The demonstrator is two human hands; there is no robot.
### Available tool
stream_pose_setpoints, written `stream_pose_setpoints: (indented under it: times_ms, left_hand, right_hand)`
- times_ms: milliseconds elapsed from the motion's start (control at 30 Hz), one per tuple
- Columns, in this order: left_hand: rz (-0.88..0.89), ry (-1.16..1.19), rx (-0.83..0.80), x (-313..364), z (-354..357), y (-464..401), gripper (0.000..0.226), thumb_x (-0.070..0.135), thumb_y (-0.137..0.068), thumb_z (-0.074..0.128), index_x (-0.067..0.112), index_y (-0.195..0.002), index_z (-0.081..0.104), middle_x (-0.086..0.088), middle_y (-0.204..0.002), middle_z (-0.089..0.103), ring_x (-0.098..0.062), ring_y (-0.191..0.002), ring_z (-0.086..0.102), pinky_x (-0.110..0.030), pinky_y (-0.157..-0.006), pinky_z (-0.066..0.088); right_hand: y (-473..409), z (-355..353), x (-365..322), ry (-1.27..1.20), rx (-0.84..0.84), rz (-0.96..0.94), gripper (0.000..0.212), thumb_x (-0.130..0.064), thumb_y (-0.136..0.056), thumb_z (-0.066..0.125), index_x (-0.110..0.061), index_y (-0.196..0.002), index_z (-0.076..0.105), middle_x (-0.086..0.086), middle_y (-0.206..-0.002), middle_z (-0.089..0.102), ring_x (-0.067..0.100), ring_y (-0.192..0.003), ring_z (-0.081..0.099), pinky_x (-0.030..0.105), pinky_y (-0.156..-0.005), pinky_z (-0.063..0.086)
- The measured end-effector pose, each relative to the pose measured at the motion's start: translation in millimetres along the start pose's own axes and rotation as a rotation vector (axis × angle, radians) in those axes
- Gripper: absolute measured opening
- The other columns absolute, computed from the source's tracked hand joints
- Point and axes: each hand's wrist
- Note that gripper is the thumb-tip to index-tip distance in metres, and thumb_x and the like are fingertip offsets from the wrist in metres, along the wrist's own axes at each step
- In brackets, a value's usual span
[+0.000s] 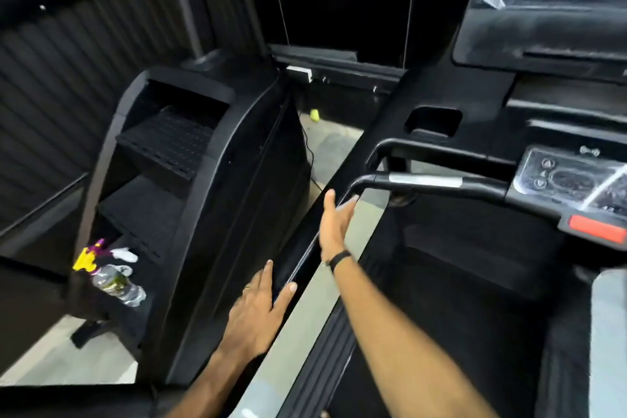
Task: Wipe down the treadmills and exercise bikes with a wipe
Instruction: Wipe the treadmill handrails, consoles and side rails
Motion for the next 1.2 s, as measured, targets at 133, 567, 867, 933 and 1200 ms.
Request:
stream_pose_setpoints:
  times_ms: [133, 567, 867, 933, 1200]
  left_hand:
    - [0.007, -0.007, 0.019, 0, 3, -1, 0.076, 0.065, -0.098, 0.029, 0.025, -0.159, 0.008, 0.001, -0.164, 0.022, -0.02, -0.149, 0.022, -0.04, -0.116, 0.025]
    - [0.016, -0.03, 0.055, 1, 3, 1, 0.075, 0.064, -0.099, 0.027, 0.023, -0.159, 0.01, -0.003, -0.162, 0.025, -0.023, -0.147, 0.027, -0.041, -0.114, 0.028]
    - [-0.005, 0.01, 0.111, 3, 4, -3, 0.065, 0.058, -0.101, 0.019, 0.026, -0.157, 0.025, -0.001, -0.157, 0.037, -0.023, -0.14, 0.038, -0.04, -0.111, 0.03]
    - [-0.007, 0.056, 0.127, 2, 2, -3, 0.063, 0.056, -0.101, 0.016, 0.027, -0.155, 0.03, -0.001, -0.155, 0.04, -0.022, -0.14, 0.04, -0.038, -0.111, 0.03]
    - [0.022, 0.06, 0.245, 6, 2, 3, 0.08, 0.062, -0.09, 0.006, 0.024, -0.146, 0.047, -0.003, -0.14, 0.056, -0.026, -0.127, 0.052, -0.041, -0.102, 0.039]
  right_hand:
    - [-27, -8, 2, -0.089, 0.004, 0.004, 0.071, -0.046, -0.107, 0.033, -0.013, -0.16, -0.001, 0.003, -0.168, -0.002, 0.019, -0.155, -0.004, 0.039, -0.125, -0.002]
    - [38, -2, 12, -0.104, -0.083, -0.037, 0.069, -0.061, -0.103, 0.017, -0.028, -0.158, -0.009, -0.01, -0.165, -0.014, 0.008, -0.151, -0.017, 0.038, -0.122, -0.01]
    - [78, -5, 83, -0.125, -0.264, 0.321, 0.13, -0.108, -0.05, 0.011, -0.037, -0.156, -0.014, -0.015, -0.164, -0.019, 0.008, -0.151, -0.015, 0.049, -0.124, -0.006]
    - [128, 2, 77, -0.034, -0.287, 0.26, 0.111, -0.096, -0.071, 0.008, -0.03, -0.157, -0.014, -0.011, -0.164, -0.019, 0.008, -0.15, -0.018, 0.046, -0.125, -0.007]
    - [26, -5, 32, -0.174, -0.093, 0.092, 0.099, -0.091, -0.08, 0.014, -0.035, -0.159, -0.003, -0.009, -0.167, -0.01, 0.01, -0.153, -0.01, 0.044, -0.125, -0.007]
Point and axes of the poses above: each hand's wrist, its own y-axis away from the middle knuckle, its own z-axis out of the palm, x = y × z
